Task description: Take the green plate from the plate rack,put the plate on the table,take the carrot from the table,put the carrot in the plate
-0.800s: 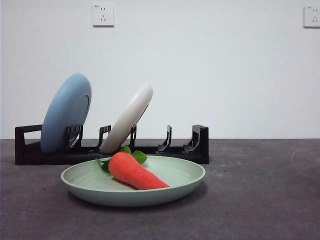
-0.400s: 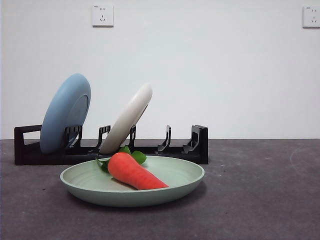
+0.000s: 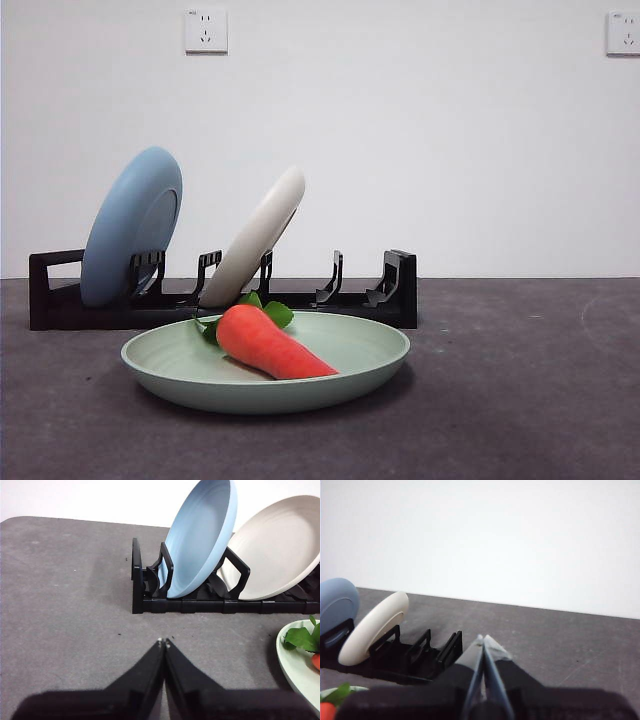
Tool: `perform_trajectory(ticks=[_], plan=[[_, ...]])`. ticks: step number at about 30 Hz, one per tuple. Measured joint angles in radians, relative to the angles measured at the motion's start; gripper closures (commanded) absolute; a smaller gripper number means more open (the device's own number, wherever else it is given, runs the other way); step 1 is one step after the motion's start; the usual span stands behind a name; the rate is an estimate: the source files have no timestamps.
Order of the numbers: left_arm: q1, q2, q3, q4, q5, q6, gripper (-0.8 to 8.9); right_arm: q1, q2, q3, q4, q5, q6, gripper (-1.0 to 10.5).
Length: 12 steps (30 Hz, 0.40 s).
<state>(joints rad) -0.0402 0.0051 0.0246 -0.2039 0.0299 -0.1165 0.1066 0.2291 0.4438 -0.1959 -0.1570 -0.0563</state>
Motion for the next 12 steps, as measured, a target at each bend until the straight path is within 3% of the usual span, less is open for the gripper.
perform_trajectory(ticks=[6, 12], plan=[[0.0, 0.0, 0.0, 0.0, 0.0, 0.0, 8.15, -0.001, -0.124, -0.284, 0.13, 0.003, 0.052, 9.5], [0.0, 0.0, 0.0, 0.0, 0.0, 0.0, 8.15, -0.001, -0.203, -0.407, 0.126, 0.003, 0.1, 9.5]])
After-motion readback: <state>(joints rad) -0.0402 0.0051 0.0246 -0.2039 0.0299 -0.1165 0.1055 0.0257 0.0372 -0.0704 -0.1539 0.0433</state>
